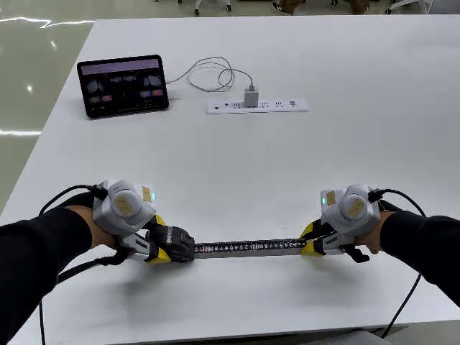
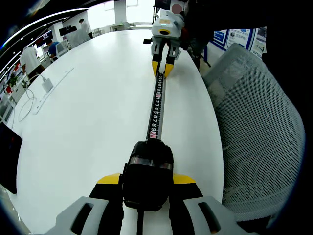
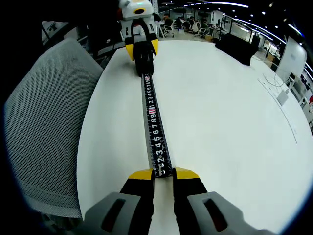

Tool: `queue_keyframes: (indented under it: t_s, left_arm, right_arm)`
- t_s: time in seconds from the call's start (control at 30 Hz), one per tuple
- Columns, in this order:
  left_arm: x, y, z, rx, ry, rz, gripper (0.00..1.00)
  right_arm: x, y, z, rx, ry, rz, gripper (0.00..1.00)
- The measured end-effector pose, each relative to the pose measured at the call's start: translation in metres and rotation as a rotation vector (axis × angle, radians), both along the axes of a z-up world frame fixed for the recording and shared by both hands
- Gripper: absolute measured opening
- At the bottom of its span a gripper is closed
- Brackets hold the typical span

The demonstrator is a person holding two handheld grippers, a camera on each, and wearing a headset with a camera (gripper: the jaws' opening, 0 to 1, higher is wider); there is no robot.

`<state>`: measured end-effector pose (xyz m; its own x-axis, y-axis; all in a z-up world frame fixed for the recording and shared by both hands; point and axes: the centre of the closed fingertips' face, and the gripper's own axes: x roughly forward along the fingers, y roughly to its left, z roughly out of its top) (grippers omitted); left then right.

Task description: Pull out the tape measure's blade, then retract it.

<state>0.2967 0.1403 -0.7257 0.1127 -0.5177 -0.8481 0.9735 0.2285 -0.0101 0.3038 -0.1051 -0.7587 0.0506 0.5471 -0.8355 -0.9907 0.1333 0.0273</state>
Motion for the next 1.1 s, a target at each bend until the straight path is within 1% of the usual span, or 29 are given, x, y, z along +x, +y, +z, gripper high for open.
queue_keyframes:
  t_s: [0.43,0.57,1.1]
  left_arm:
    - [-0.001,-0.001,0.001,-0.001,-0.002,0.001,0.32]
    - [-0.001,-0.001,0.001,-0.002,-0.003,0.002,0.32]
    - [0.000,0.000,0.000,0.002,-0.007,0.005,0.32]
  right_arm:
    - [0.001,-0.010,-0.001,-0.019,0.000,-0.004,0.09]
    - [0.002,-0.013,-0.001,-0.018,0.005,-0.017,0.09]
    - [0.001,-0.020,-0.001,-0.029,0.005,-0.020,0.09]
